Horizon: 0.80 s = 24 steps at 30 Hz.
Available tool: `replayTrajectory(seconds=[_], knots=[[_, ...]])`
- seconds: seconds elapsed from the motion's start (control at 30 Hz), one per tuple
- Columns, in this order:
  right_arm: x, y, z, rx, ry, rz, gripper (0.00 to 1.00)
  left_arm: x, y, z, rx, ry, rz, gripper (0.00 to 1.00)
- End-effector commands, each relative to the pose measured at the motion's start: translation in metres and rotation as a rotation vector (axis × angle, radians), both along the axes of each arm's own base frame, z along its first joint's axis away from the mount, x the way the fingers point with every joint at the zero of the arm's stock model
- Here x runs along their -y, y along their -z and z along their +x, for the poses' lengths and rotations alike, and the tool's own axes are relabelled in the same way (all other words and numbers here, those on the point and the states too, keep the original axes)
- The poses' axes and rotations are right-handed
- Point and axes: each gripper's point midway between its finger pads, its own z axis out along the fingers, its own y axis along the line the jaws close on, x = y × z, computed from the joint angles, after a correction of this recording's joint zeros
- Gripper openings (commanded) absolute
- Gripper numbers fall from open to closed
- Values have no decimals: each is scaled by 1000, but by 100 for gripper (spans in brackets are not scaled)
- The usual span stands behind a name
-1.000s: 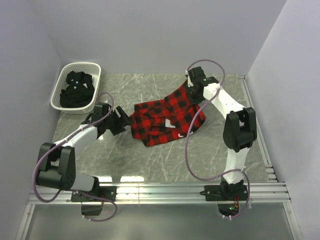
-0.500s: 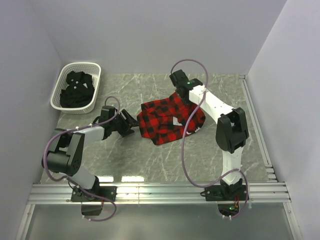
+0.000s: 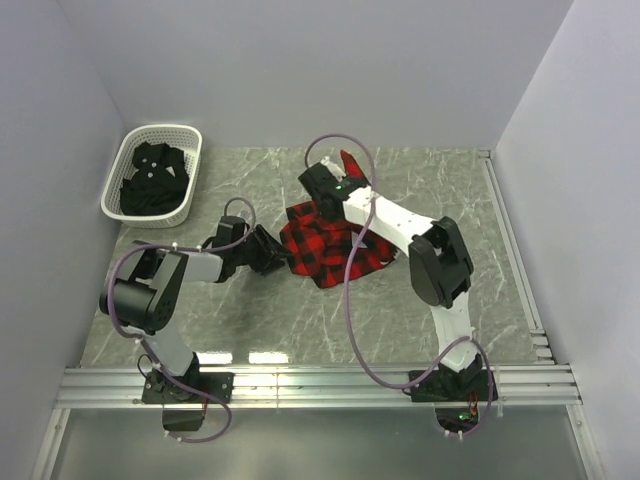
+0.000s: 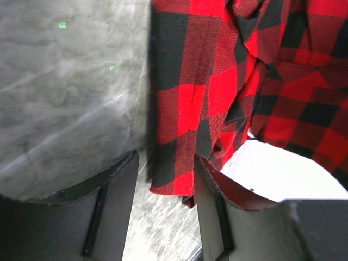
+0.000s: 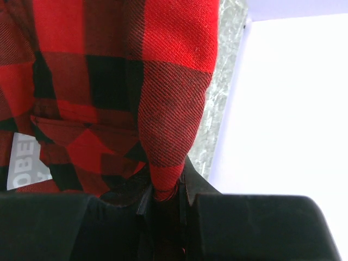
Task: Fold and stack the long sleeve shirts
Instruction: Fold the shirt
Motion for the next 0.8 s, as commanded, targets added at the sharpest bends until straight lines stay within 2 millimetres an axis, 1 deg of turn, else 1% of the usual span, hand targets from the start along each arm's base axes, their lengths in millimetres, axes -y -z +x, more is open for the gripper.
replayTrajectory(seconds=[0.0, 0.03, 0.1, 0.17, 0.2, 0.27, 0.4, 0.43, 0.5, 0.53, 0.6, 0.63, 0.7, 0.77], knots=[[-10, -7, 0, 62, 4, -92, 2, 4, 6, 1, 13, -8, 2, 51], [-14, -5, -2, 60, -4, -103, 2, 5, 11, -1, 0, -3, 3, 50], [-26, 2, -6, 56, -24, -135, 2, 8, 12, -1, -3, 1, -4, 49], [-34, 6, -11, 55, -38, -148, 3, 9, 15, -3, -11, 1, -3, 48], [-43, 10, -15, 50, -57, -156, 3, 9, 17, -3, -15, 2, -3, 46], [-49, 12, -18, 55, -64, -158, 3, 9, 19, -5, -18, 1, 0, 44], [-68, 20, -27, 51, -101, -160, 4, 9, 18, -5, -16, -6, -1, 40], [-74, 22, -31, 46, -116, -159, 4, 9, 19, -6, -19, -6, 0, 38], [-81, 33, -36, 13, -137, -163, 7, 9, 20, -7, -21, 0, -4, 36], [-88, 34, -38, 18, -144, -147, 8, 10, 21, -7, -24, 3, -5, 33], [-95, 45, -43, -14, -157, -140, 9, 11, 21, -8, -24, 6, -13, 30], [-99, 46, -43, -10, -155, -121, 9, 11, 22, -9, -28, 5, -13, 27], [-106, 55, -46, -28, -171, -108, 11, 11, 22, -10, -28, 5, -15, 25], [-112, 58, -47, -30, -177, -90, 11, 11, 23, -10, -31, 7, -14, 24]])
